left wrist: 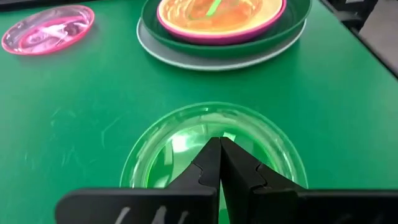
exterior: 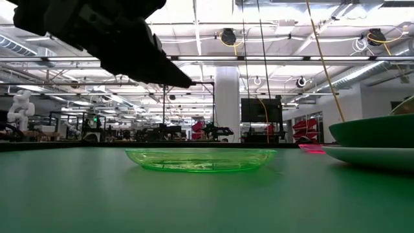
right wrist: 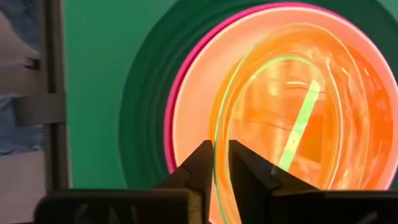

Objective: Stack plastic plates
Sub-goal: Stack the top green plate on top of the orange plate, then stack the pink plate on top of the green plate

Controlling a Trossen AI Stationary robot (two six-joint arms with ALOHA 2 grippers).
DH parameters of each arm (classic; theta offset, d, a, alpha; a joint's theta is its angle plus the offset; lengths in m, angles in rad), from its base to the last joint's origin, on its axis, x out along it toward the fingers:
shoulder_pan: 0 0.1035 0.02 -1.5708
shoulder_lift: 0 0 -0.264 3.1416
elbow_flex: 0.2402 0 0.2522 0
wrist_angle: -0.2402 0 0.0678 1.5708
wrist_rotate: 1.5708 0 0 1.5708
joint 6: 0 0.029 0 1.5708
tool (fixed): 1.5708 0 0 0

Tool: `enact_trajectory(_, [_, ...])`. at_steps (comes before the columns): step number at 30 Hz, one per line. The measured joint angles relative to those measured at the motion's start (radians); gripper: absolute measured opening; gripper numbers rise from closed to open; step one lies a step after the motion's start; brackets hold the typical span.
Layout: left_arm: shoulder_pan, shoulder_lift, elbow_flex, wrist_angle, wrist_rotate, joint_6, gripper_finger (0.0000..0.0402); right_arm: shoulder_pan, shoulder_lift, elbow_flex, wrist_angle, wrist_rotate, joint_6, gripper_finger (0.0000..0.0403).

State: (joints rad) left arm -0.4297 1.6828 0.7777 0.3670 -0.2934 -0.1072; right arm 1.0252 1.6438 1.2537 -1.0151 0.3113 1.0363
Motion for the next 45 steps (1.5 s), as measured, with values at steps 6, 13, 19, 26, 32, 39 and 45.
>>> enact_trajectory(6, [-0.002,0.000,0.003,0.001,0.004,-0.011,0.0008,-0.003,0.038,0.000,0.000,0.002,0.025,0.0080])
enact_trajectory(13, [-0.003,0.000,0.003,0.001,0.005,-0.025,0.0008,-0.003,0.029,0.000,0.000,0.033,0.043,0.0129])
enact_trajectory(19, [-0.003,0.000,0.003,0.001,0.006,-0.036,0.0008,-0.017,-0.027,0.000,-0.005,0.083,0.051,0.0140])
enact_trajectory(26, [-0.003,0.000,0.002,0.000,0.007,-0.036,0.0008,-0.097,-0.065,0.000,-0.155,0.147,0.043,0.0132])
enact_trajectory(32, [-0.003,0.000,0.002,0.000,0.007,-0.036,0.0008,-0.217,-0.066,-0.007,-0.272,0.233,-0.038,0.0130])
enact_trajectory(39, [-0.003,0.000,0.002,0.000,0.007,-0.026,0.0008,-0.399,-0.066,-0.100,-0.193,0.314,-0.204,0.0130])
enact_trajectory(45, [-0.005,0.000,0.002,0.000,0.007,-0.027,0.0008,-0.554,-0.111,-0.204,-0.099,0.277,-0.320,0.0130])
